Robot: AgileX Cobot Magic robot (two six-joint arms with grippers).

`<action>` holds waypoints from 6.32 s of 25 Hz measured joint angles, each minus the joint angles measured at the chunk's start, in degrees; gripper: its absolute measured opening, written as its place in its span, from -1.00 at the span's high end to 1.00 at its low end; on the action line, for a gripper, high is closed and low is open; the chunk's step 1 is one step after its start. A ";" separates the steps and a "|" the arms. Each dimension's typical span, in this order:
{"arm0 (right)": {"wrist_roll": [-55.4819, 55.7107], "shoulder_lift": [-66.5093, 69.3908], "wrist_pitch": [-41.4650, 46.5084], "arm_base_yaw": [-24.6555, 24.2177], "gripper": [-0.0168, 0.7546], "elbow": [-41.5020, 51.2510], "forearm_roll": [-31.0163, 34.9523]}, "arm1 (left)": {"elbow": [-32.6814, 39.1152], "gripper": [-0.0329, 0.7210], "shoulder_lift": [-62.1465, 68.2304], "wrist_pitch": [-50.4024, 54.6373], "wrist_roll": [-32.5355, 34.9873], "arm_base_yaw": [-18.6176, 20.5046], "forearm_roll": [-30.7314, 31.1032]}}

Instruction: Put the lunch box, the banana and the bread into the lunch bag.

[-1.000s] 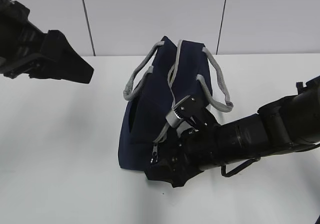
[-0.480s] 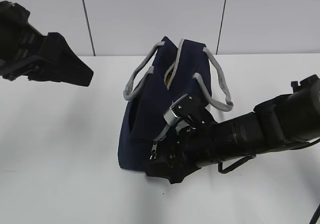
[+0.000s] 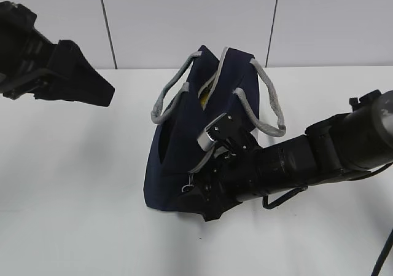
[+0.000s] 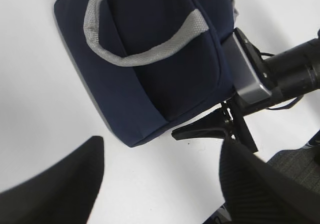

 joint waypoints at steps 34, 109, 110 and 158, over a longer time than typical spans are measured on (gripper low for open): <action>6.68 -1.99 -4.07 0.00 0.95 -0.12 -6.00 | 0.00 -0.29 0.00 0.23 0.00 0.00 0.17; 71.78 -28.54 -10.41 0.00 1.00 -16.64 -61.88 | 0.00 -0.36 9.27 -6.96 22.13 0.00 -34.21; 71.78 -28.41 -10.28 0.00 1.00 -16.75 -61.85 | 0.00 -0.39 10.03 -6.91 23.14 0.00 -34.26; 72.24 -26.57 -2.16 -7.46 1.00 -25.27 -63.20 | -1.69 0.90 22.99 -0.65 39.30 0.00 -42.66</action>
